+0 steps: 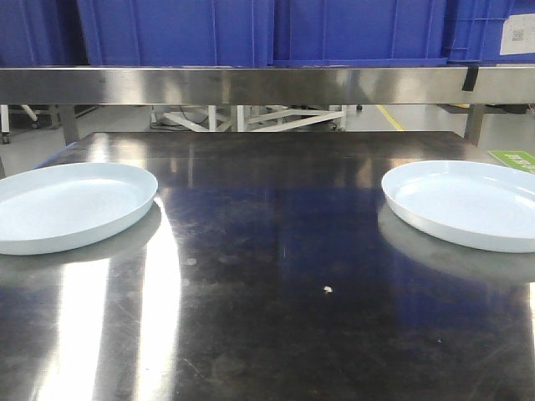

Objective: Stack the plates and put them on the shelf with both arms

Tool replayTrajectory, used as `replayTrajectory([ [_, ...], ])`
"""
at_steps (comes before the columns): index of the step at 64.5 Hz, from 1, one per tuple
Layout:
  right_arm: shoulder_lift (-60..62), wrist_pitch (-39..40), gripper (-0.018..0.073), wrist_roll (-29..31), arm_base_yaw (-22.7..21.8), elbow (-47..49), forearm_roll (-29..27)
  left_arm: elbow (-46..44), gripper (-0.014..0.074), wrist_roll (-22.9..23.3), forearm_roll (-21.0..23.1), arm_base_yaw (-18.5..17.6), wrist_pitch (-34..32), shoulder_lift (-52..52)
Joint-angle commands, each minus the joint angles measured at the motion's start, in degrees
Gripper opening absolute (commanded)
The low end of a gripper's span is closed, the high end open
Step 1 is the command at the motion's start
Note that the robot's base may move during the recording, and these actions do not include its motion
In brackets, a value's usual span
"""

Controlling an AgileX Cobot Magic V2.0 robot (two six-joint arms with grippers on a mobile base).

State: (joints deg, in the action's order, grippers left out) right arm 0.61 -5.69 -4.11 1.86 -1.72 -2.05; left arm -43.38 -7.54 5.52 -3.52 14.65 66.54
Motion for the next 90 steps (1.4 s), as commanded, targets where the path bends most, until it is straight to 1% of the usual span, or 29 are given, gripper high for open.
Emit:
replayTrajectory([
  [1, 1.08, 4.79, 0.0059, 0.44, -0.14, 0.01, 0.01, -7.54, 0.0083, 0.09, 4.0, 1.47, 2.85, 5.97],
  [8, 1.08, 4.79, 0.0059, 0.44, -0.14, 0.01, 0.01, -14.39, 0.0083, 0.09, 9.6, 3.99, 11.67, 13.27],
  [11, 1.08, 4.79, 0.0059, 0.44, -0.14, 0.01, 0.01, -17.01, 0.0083, 0.09, 10.69, 4.75, 15.14, 16.26],
  [15, 1.08, 4.79, 0.0059, 0.44, -0.14, 0.01, 0.01, -20.06, 0.0083, 0.09, 10.98, 5.71, 20.54, 19.66],
  [25, 1.08, 4.79, 0.0059, 0.44, -0.14, 0.01, 0.01, -26.14, 0.0084, 0.09, 11.48, 7.33, 31.48, 26.04],
  [30, 1.08, 4.79, 0.0059, 0.44, -0.14, 0.01, 0.01, -27.95, 0.0099, 0.09, 12.18, 7.98, 34.28, 28.01],
  [34, 1.08, 4.79, 0.0059, 0.44, -0.14, 0.01, 0.01, -28.77, 0.0145, 0.09, 12.31, 8.23, 34.89, 29.01],
  [44, 1.08, 4.79, 0.0059, 0.44, -0.14, 0.01, 0.01, -29.57, 0.0331, 0.09, 13.52, 8.23, 34.67, 31.27],
  [48, 1.08, 4.79, 0.0059, 0.44, -0.14, 0.01, 0.01, -29.57, 0.0362, 0.09, 14.09, 8.11, 34.32, 31.97],
  [68, 1.08, 4.79, 0.0059, 0.44, -0.14, 0.01, 0.01, -29.78, 0.0363, 0.09, 14.22, 7.75, 33.17, 34.2],
  [85, 1.08, 4.79, 0.0059, 0.44, -0.14, 0.01, 0.01, -29.9, 0.0363, 0.09, 14.22, 6.09, 32.96, 35.53],
  [90, 1.08, 4.79, 0.0059, 0.44, -0.14, 0.01, 0.01, -30.27, 0.0349, 0.09, 14.22, 5.96, 32.96, 35.53],
])
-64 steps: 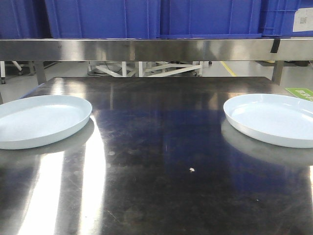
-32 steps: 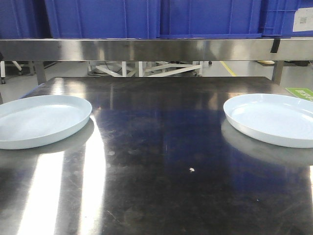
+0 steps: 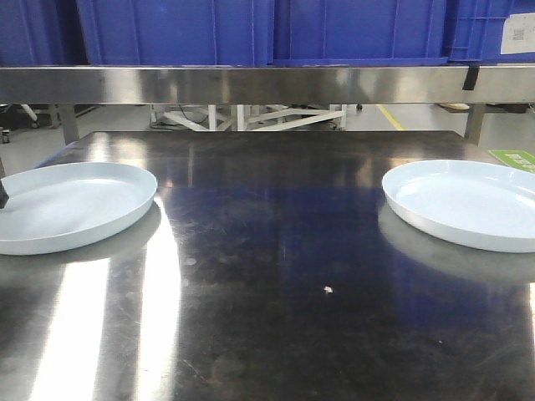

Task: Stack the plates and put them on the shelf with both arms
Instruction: 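Lower the left gripper and grasp the rim of the nearer white plate, then slide the white plate with the left gripper toward the table center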

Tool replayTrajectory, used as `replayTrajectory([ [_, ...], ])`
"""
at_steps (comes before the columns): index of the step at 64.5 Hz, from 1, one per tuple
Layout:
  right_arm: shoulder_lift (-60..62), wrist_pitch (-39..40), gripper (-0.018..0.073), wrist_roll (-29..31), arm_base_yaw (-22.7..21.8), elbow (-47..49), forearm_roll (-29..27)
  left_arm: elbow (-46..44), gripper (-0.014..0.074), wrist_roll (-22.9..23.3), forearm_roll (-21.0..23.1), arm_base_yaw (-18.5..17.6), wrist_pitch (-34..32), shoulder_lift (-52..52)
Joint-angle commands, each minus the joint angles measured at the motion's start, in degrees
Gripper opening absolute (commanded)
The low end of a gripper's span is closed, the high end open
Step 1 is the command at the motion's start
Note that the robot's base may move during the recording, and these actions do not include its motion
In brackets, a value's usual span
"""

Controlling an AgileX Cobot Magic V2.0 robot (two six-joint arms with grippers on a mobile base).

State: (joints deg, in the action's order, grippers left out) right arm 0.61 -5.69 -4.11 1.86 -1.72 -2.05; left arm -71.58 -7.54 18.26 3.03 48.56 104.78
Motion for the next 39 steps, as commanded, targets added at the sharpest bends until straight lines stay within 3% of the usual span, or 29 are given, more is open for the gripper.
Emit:
replayTrajectory([
  [1, 1.08, 4.79, 0.0059, 0.44, -0.14, 0.01, 0.01, -2.18, 0.0344, 0.09, 1.48, -0.59, -0.96, -2.71],
  [26, 1.08, 4.74, 0.0059, 0.44, -0.14, 0.01, 0.01, -2.3, 0.0086, -0.11, 1.48, -0.59, -0.71, -2.71],
  [39, 1.08, 4.74, 0.0059, 0.44, -0.14, 0.01, 0.01, -5.42, 0.0083, -0.11, 1.48, -1.04, 3.47, -3.08],
])
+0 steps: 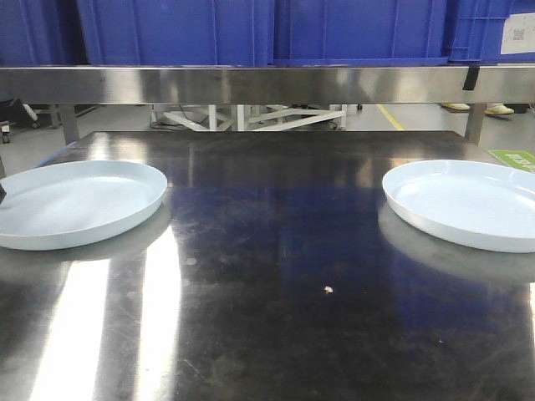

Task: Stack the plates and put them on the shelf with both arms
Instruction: 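Slide the white plate with the left gripper toward the table center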

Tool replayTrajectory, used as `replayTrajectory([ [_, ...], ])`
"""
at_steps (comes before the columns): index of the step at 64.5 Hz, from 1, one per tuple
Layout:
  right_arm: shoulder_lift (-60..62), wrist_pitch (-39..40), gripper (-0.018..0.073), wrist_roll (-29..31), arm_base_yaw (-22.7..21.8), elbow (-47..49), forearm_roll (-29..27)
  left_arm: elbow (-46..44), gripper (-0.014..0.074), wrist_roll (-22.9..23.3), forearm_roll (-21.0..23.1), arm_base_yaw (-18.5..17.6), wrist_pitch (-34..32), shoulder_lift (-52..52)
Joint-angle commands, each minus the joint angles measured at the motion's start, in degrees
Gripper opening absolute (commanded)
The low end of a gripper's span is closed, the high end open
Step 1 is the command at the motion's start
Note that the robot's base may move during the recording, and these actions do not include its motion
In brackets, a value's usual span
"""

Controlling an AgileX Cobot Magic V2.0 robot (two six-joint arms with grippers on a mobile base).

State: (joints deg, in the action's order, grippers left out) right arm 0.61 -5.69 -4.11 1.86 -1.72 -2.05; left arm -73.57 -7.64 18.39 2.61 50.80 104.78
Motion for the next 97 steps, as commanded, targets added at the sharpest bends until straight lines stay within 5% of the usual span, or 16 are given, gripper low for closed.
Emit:
replayTrajectory([
  [1, 1.08, 4.74, 0.0059, 0.44, -0.14, 0.01, 0.01, -4.21, 0.0083, -0.01, 1.35, -0.78, 1.66, -3.25],
  [13, 1.08, 4.74, 0.0059, 0.44, -0.14, 0.01, 0.01, -11.72, 0.0083, -0.01, 6.38, -4.1, 7.6, -3.36],
  [28, 1.08, 4.74, 0.0059, 0.44, -0.14, 0.01, 0.01, -15.11, 0.0083, -0.01, 13.18, -14.39, 4.14, -2.48],
  [46, 1.08, 4.74, 0.0059, 0.44, -0.14, 0.01, 0.01, -15.11, 0.0083, -0.01, 12.13, -22.87, -2.33, 3.17],
  [61, 1.08, 4.74, 0.0059, 0.44, -0.14, 0.01, 0.01, -15.11, 0.0106, -0.01, 10.09, -23.66, -3.91, 4.42],
  [78, 1.08, 4.74, 0.0059, 0.44, -0.14, 0.01, 0.01, -15.11, 0.0345, -0.01, 9.91, -23.66, -3.38, 4.14],
  [97, 1.08, 4.74, 0.0059, 0.44, -0.14, 0.01, 0.01, -14.3, 0.0349, -0.01, 6.81, -23.43, -2.33, -4.1],
])
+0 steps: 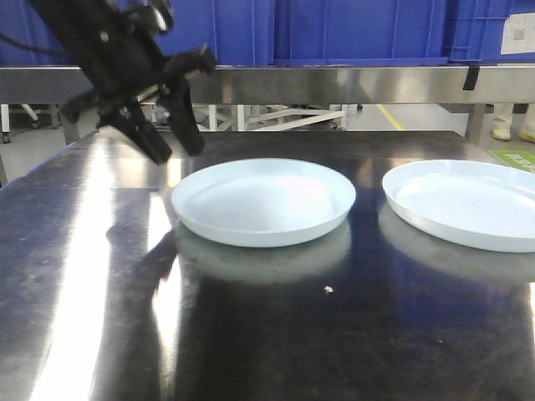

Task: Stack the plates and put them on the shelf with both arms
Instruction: 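Slide the white plate with the left gripper toward the table center, then open the left gripper and lift it away from the plate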

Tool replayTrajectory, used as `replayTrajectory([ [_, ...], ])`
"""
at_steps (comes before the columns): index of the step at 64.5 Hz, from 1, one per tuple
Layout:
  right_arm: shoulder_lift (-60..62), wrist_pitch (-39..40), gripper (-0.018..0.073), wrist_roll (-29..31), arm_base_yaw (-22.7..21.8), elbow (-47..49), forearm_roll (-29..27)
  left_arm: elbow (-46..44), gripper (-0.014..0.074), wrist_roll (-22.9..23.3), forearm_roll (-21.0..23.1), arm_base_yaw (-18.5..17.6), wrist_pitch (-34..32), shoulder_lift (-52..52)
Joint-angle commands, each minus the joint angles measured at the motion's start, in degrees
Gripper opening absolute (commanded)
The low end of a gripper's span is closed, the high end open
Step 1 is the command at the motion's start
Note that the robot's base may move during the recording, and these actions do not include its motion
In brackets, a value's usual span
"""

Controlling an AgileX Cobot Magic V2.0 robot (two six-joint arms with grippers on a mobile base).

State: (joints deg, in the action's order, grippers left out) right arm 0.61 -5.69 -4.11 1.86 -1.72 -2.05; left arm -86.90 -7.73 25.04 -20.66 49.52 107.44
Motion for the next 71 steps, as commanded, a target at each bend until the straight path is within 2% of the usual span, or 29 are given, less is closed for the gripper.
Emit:
replayTrajectory([
  [1, 1.08, 4.74, 0.0059, 0.44, -0.14, 0.01, 0.01, -0.67, 0.0349, 0.08, -0.28, -0.17, -1.16, -7.4],
  [9, 1.08, 4.74, 0.0059, 0.44, -0.14, 0.01, 0.01, 4.6, 0.0297, 0.08, -5.03, -0.17, -3.94, -13.32],
  [21, 1.08, 4.74, 0.0059, 0.44, -0.14, 0.01, 0.01, 18.31, 0.0075, 0.08, -14.39, -0.03, -16.54, -24.89],
  [32, 1.08, 4.74, 0.0059, 0.44, -0.14, 0.01, 0.01, 32.39, 0.009, 0.08, -20.58, -0.03, -33.05, -36.23],
  [43, 1.08, 4.74, 0.0059, 0.44, -0.14, 0.01, 0.01, 47.07, 0.009, 0.08, -21.04, -0.03, -50.14, -49.57],
  [47, 1.08, 4.74, 0.0059, 0.44, -0.14, 0.01, 0.01, 51.37, 0.009, 0.08, -21.04, -0.03, -52.3, -54.31],
  [55, 1.08, 4.74, 0.0059, 0.44, -0.14, 0.01, 0.01, 57.97, 0.009, 0.08, -20.79, 0.59, -52.48, -63.2],
  [71, 1.08, 4.74, 0.0059, 0.44, -0.14, 0.01, 0.01, 64.25, 0.009, 0.53, -20.79, 8.28, -52.48, -77.52],
])
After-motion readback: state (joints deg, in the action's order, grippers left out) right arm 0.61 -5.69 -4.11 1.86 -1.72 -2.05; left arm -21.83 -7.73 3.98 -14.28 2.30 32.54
